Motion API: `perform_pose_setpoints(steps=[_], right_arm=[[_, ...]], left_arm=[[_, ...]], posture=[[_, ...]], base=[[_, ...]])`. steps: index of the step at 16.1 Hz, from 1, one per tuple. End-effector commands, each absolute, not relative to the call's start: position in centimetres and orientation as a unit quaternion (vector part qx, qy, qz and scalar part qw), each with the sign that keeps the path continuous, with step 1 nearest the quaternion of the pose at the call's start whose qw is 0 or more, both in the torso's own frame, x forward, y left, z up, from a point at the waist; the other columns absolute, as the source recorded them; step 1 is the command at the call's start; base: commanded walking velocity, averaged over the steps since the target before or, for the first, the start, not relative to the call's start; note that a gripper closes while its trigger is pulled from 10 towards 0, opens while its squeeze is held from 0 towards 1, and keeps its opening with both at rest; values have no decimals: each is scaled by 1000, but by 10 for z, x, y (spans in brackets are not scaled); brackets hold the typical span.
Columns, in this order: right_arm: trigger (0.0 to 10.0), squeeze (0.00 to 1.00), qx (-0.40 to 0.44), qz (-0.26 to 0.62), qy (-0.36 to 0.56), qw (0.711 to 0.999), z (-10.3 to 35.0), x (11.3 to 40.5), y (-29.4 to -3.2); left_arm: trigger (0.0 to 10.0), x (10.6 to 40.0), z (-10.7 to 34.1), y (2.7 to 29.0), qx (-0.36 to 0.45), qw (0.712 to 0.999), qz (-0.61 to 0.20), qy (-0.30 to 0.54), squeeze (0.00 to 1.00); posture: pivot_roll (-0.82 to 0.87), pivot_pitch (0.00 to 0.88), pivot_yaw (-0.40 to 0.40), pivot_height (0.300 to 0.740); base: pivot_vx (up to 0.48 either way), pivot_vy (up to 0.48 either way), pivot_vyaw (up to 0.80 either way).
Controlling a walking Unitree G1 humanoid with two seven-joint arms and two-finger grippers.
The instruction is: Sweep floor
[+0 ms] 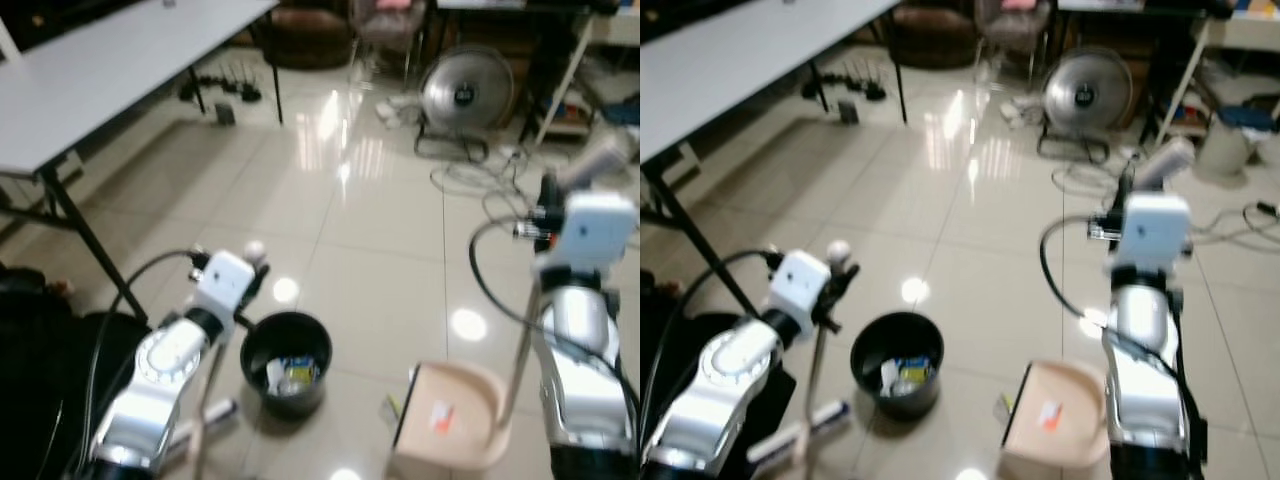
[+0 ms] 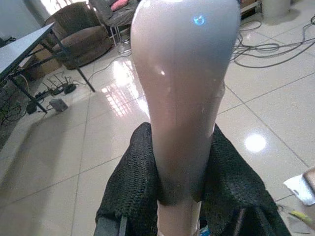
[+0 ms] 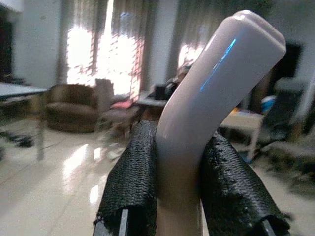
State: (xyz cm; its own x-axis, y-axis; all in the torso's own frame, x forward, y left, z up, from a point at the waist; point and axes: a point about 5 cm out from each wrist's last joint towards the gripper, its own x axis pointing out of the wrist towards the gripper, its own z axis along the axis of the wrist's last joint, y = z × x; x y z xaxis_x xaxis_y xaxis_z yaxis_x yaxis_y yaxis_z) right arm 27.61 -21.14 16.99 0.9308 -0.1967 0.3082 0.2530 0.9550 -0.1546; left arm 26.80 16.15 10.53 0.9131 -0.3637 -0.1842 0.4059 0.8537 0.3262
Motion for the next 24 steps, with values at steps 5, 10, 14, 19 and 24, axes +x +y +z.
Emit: perform_pose_setpoints(steps=[5, 10, 14, 19, 24], right_arm=[[10000, 0, -78, -44, -136, 987, 154, 285, -190], [10000, 0, -82, -31, -106, 990, 132, 283, -183], [10000, 0, -54, -44, -95, 993, 126, 280, -192], [7098, 0, 4, -23, -92, 995, 126, 274, -193], [10000, 0, 4, -43, -89, 995, 125, 273, -194]], left_arm=[[10000, 264, 111, 166, 195, 958, -203, 50, 0], [10000, 263, 111, 164, 190, 959, -207, 51, 0], [10000, 266, 112, 160, 187, 959, -208, 47, 0], [10000, 274, 115, 153, 178, 960, -211, 38, 0], [10000, 291, 121, 152, 139, 975, -171, 33, 0]], posture=[[18, 0, 12, 740], [19, 0, 5, 740], [16, 0, 10, 740], [-2, 0, 20, 740], [-8, 0, 22, 740]], base=[[0, -299, 0], [0, -299, 0], [0, -298, 0], [0, -300, 0], [0, -120, 0]])
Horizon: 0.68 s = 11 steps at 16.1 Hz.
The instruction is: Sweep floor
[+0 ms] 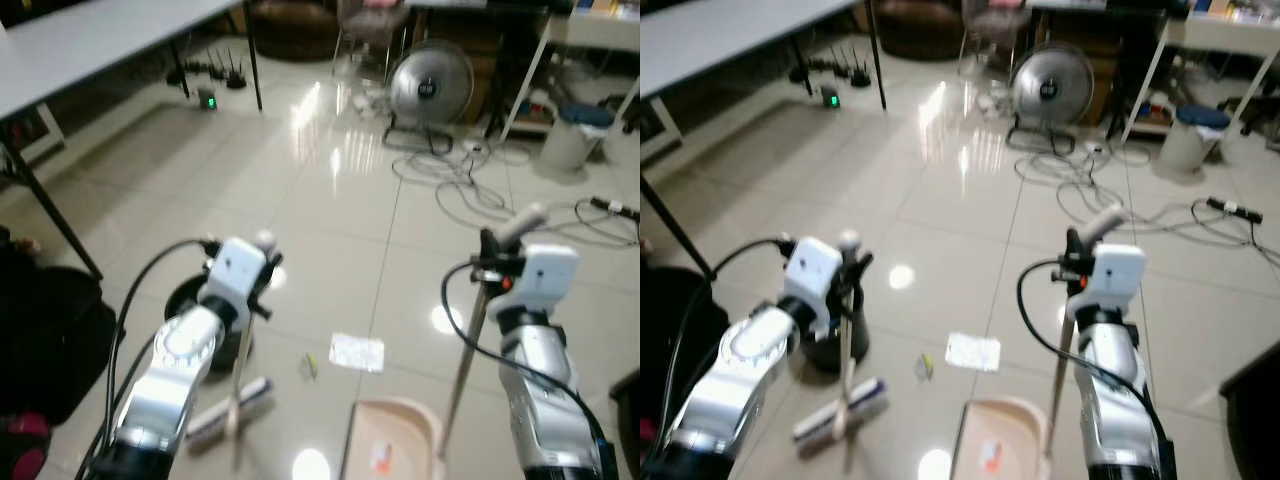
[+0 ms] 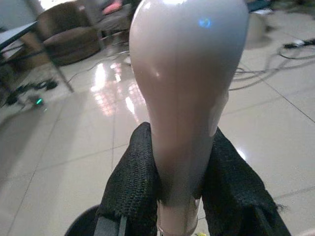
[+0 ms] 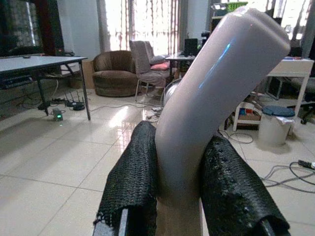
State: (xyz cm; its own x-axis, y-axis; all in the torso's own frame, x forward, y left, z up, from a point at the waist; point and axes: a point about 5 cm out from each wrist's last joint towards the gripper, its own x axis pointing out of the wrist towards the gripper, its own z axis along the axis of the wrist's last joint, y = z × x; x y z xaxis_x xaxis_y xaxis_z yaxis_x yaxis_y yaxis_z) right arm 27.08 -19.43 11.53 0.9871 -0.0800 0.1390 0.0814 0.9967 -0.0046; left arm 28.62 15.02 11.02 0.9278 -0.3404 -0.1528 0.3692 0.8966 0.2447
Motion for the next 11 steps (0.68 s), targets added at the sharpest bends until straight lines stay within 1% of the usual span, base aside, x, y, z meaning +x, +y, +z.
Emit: perform_pose_setpoints(steps=[1, 2, 4, 5, 6, 11], right_arm=[[10000, 0, 10, -38, -83, 996, 125, 273, -192], [10000, 0, 14, -35, -72, 997, 123, 273, -191], [10000, 0, 1, -30, -67, 997, 122, 271, -188], [10000, 0, 9, -39, -67, 997, 121, 270, -188], [10000, 0, 18, -41, -70, 997, 122, 270, -188], [10000, 0, 22, -42, -73, 996, 124, 270, -186]], left_arm=[[10000, 295, 127, 150, 142, 976, -165, 10, 0], [10000, 297, 132, 150, 146, 976, -158, -9, 0], [10000, 304, 148, 145, 123, 980, -146, -53, 0], [10000, 306, 151, 143, 120, 980, -146, -64, 0], [10000, 308, 153, 141, 116, 980, -147, -69, 0], [10000, 310, 154, 133, 107, 979, -157, -78, 0]], posture=[[-9, 0, 23, 740], [-11, 0, 23, 740], [-14, 0, 28, 740], [-14, 0, 29, 740], [-15, 0, 31, 740], [-14, 0, 38, 740]], base=[[0, 0, 0], [0, 0, 0], [0, 0, 0], [259, 0, 0], [307, 0, -406], [345, 0, -800]])
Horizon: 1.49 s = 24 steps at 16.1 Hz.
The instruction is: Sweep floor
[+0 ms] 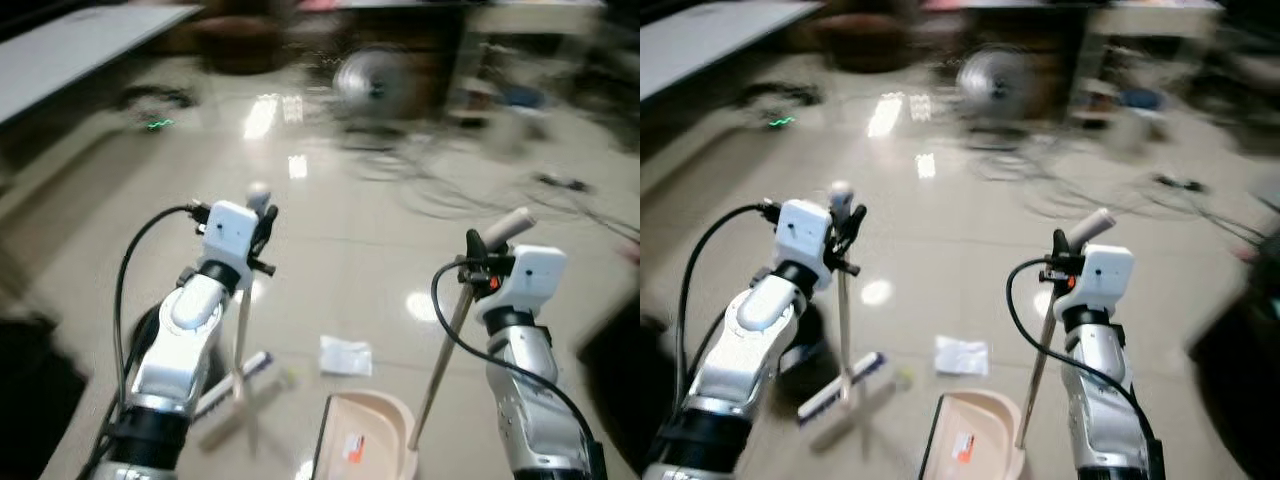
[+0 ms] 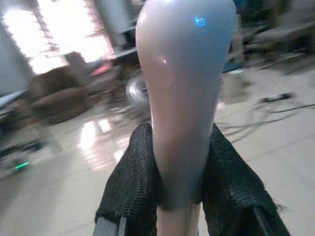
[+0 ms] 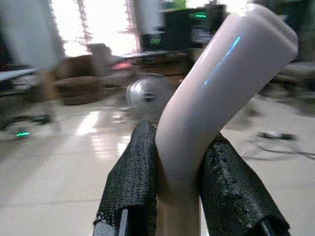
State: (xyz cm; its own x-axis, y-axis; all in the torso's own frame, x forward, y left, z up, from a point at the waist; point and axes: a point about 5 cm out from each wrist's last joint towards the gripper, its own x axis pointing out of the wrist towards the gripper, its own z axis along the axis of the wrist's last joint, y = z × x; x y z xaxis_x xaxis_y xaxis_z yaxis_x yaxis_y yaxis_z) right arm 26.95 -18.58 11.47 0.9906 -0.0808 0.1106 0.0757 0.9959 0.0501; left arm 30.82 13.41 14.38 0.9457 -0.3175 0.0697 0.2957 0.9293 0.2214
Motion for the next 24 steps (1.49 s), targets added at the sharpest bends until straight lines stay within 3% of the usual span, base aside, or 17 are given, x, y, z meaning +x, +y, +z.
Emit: perform_pose_setpoints(steps=[1, 4, 11, 17, 21, 24], right_arm=[[10000, 0, 22, -43, -74, 996, 124, 270, -187], [10000, 0, 25, -50, -71, 996, 123, 268, -189], [10000, 0, 15, -43, -73, 996, 124, 267, -188], [10000, 0, -1, -55, -98, 994, 130, 268, -194], [10000, 0, -60, -86, -123, 987, 131, 275, -213], [10000, 0, -119, -72, -130, 982, 127, 276, -225]], left_arm=[[10000, 311, 154, 133, 108, 978, -157, -79, 0], [10000, 312, 153, 132, 106, 979, -158, -78, 0], [10000, 312, 149, 129, 84, 980, -165, -69, 0], [10000, 311, 140, 138, 93, 984, -142, -48, 0], [10000, 322, 139, 131, 80, 989, -115, -56, 0], [10000, 335, 148, 120, 51, 990, -108, -80, 0]], posture=[[-15, 0, 38, 740], [-16, 0, 42, 740], [-20, 0, 44, 740], [-5, 0, 39, 740], [34, 43, 47, 740], [67, 153, 103, 740]], base=[[349, 0, -800], [350, 0, -606], [336, 0, 0], [0, 0, 0], [0, 0, 0], [0, 0, 0]])
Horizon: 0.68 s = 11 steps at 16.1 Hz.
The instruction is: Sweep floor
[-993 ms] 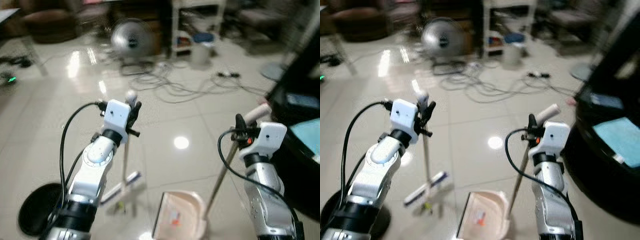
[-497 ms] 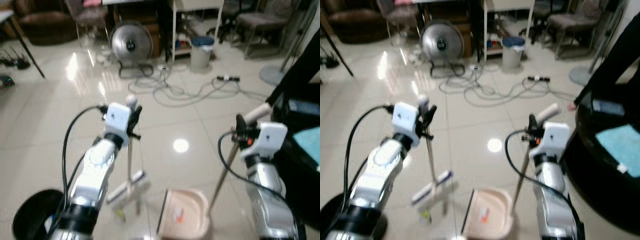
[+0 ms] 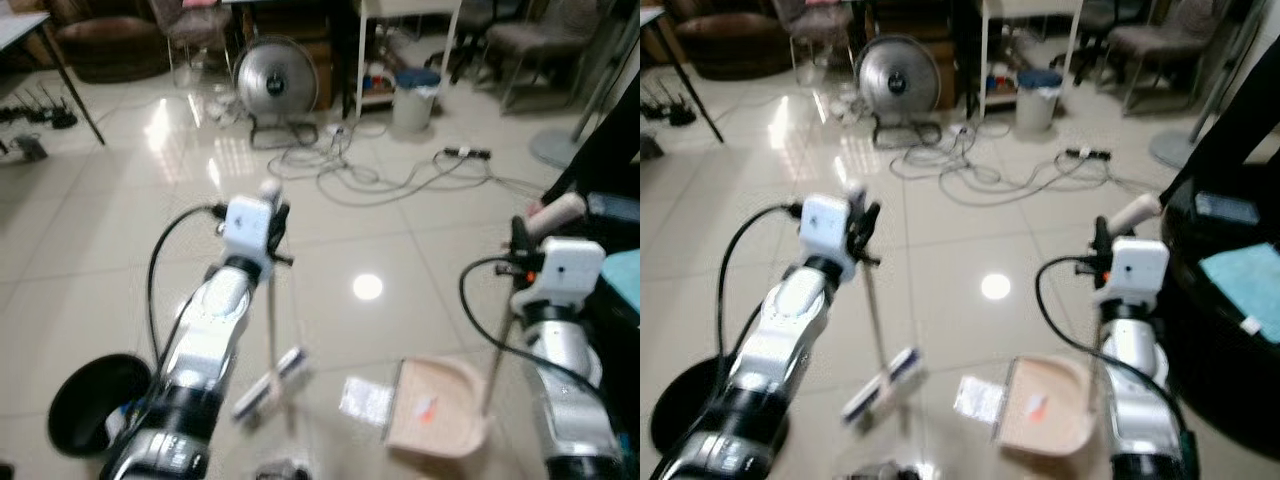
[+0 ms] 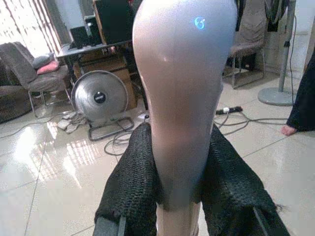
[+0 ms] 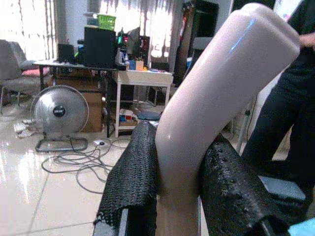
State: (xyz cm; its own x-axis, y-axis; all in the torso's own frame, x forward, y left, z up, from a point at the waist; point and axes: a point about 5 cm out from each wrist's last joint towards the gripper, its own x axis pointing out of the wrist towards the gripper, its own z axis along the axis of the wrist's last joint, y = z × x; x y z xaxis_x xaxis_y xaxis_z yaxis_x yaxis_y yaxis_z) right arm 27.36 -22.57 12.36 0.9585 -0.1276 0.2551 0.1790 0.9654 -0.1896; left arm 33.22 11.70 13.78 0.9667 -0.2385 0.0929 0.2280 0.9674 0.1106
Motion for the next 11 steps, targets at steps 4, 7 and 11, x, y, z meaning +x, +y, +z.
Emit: perform_pose_setpoints(steps=[4, 7, 11], right_arm=[[10000, 0, -209, -97, -135, 964, 123, 275, -252], [10000, 0, -246, -113, -164, 949, 134, 277, -269], [10000, 0, -235, -110, -209, 943, 142, 287, -260]], left_arm=[[10000, 344, 162, 113, 7, 985, -125, -120, 0], [10000, 346, 162, 107, -18, 982, -139, -129, 0], [10000, 352, 159, 98, -38, 982, -136, -126, 0]], posture=[[115, 285, 159, 740], [123, 329, 186, 740], [131, 364, 211, 740]], base=[[0, 0, 0], [0, 0, 0], [0, 0, 0]])
